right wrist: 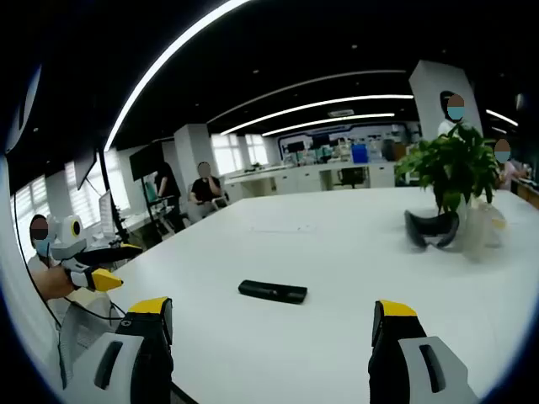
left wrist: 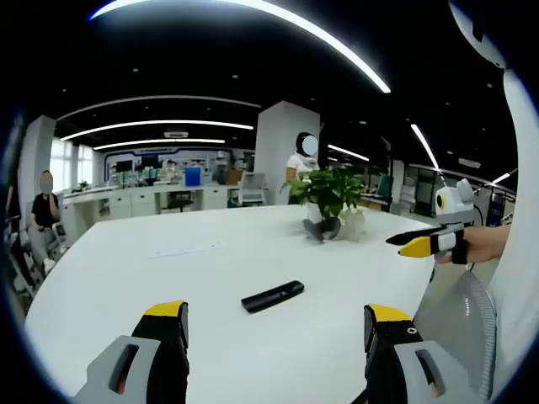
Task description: Press the specified remote control buttons in sequence, fully releasing each button before pressing the next.
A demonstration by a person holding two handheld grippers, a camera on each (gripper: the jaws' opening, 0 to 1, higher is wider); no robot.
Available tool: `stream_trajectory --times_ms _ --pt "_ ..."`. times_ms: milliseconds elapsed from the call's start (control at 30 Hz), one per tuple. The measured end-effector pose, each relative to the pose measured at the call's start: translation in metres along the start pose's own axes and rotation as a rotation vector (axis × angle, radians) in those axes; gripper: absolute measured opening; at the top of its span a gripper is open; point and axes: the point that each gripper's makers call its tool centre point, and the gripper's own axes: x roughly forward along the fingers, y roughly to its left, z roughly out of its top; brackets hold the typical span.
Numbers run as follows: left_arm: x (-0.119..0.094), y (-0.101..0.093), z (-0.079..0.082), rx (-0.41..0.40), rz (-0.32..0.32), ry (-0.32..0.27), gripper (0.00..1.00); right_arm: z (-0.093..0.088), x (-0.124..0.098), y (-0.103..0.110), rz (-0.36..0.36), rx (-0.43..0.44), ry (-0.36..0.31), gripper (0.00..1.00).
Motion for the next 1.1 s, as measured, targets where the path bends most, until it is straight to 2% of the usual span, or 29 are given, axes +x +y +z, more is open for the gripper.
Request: stream_trajectory --times_ms 1100 --pt "0.0047 -0.0076 0.0015 -0.002 -0.022 0.008 0.89 0.0021 -0.0007 -0.0019 0.001 0.029 -0.031 0.93"
